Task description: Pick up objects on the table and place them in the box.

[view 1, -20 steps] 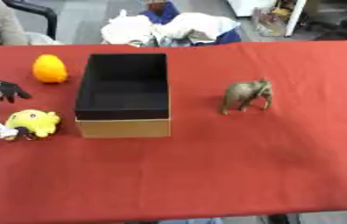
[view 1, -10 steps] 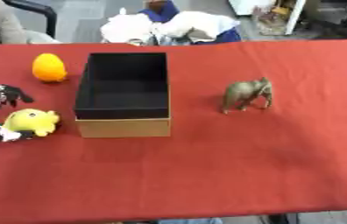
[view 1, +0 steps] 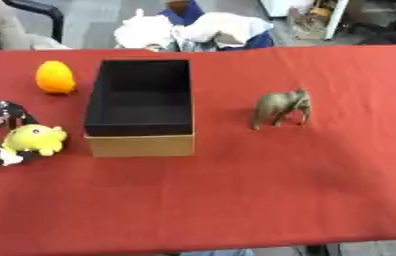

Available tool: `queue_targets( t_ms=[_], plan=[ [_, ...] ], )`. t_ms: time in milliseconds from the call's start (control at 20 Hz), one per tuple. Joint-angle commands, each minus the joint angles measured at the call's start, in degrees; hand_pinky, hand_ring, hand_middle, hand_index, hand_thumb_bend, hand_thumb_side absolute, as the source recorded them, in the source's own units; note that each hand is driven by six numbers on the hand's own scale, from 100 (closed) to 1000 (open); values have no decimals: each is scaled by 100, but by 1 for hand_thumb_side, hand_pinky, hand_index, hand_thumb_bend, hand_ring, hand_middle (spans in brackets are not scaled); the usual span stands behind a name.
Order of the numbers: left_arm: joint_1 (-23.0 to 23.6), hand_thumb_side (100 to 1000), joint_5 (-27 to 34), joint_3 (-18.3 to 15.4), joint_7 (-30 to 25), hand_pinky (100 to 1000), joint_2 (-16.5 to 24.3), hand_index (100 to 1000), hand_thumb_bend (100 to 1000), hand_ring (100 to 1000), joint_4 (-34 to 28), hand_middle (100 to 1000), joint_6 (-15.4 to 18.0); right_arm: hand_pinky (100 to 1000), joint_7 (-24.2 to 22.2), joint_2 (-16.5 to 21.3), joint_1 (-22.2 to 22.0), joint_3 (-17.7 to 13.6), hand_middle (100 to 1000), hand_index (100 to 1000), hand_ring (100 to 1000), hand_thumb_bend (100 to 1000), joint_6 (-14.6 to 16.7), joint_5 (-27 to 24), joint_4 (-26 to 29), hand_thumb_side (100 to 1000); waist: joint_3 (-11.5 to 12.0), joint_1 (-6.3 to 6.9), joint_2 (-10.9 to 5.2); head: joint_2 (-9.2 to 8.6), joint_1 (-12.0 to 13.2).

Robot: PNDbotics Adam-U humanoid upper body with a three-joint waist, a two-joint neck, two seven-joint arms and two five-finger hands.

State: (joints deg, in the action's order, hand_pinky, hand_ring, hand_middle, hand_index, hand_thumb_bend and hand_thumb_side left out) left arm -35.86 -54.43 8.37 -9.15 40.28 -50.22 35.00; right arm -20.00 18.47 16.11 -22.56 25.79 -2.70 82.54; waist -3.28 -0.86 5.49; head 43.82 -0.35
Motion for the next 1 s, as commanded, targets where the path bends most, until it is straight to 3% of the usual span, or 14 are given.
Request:
queue_targets(
  t_ms=[50,150,300,600,650,700,1000],
  plan=[
    [-80,264,93,-84,383,404,138,542,281,367,-142,391,-16,805,-10,119,65,-22,727,847,703,100,11,-45,56,652,-9,1,-60,29,-2],
    [-83,237,243,-87,611,363,166,458,215,289,-221,303,-21,805,-8,118,62,-24,727,847,703,100,11,-44,56,652,-7,2,-63,29,-9],
    [-99,212,570,-78,790,329,252,414,130,243,-449,254,-26,806,-8,118,54,-26,727,847,703,100,7,-42,58,652,-6,8,-72,29,-17],
    [-376,161,1396,-57,694,321,405,408,145,234,-1098,243,-109,806,-23,118,44,-9,726,847,704,100,-3,-43,65,652,-3,22,-105,29,9],
    [-457,370,1490,-49,664,322,399,408,100,235,-1159,247,-131,806,-32,114,44,0,725,848,704,100,-6,-45,67,641,-6,24,-112,29,19],
    [-551,147,1565,-40,646,323,381,409,171,237,-1214,245,-144,806,-44,109,45,13,726,848,704,100,-7,-47,68,652,-14,26,-119,29,36],
    [-1040,131,1696,70,546,338,44,423,170,251,-1193,258,-149,806,-140,73,83,107,726,848,704,100,-17,-68,78,652,-132,43,-148,29,184]
  ],
)
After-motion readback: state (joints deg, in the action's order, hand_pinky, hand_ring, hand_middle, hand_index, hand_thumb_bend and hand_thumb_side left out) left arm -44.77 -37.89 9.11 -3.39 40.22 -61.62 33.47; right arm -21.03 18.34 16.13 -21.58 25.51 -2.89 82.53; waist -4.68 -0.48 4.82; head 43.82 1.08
